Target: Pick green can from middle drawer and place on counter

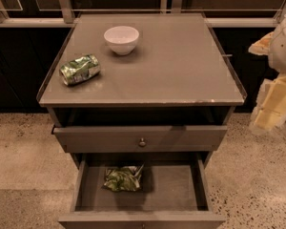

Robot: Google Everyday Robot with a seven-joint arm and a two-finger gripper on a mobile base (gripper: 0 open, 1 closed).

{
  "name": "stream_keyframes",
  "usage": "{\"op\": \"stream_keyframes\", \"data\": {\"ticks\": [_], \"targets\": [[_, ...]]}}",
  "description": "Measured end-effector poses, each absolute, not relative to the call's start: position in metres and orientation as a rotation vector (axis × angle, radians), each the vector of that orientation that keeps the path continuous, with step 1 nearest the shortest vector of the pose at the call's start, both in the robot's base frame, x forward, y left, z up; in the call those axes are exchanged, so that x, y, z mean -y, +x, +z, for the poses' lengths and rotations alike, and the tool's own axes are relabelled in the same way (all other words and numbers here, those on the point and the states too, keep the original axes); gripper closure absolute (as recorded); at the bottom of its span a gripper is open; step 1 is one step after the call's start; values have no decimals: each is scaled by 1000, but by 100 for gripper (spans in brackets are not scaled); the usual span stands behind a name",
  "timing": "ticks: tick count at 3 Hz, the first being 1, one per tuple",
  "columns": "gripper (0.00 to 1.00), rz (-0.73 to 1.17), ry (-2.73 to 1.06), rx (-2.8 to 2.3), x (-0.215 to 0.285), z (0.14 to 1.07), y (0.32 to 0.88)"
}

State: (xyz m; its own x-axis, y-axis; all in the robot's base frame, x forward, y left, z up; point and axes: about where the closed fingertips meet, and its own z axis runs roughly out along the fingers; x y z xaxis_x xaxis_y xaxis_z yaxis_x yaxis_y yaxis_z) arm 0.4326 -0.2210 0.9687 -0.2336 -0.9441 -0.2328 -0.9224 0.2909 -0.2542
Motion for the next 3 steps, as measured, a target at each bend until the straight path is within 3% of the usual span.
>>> {"op": "stream_keyframes", "data": {"ticks": [1,3], "targets": [[0,-63,-1625,-2197,213,947,414],[0,176,-1496,-2217,162,807,393]]}}
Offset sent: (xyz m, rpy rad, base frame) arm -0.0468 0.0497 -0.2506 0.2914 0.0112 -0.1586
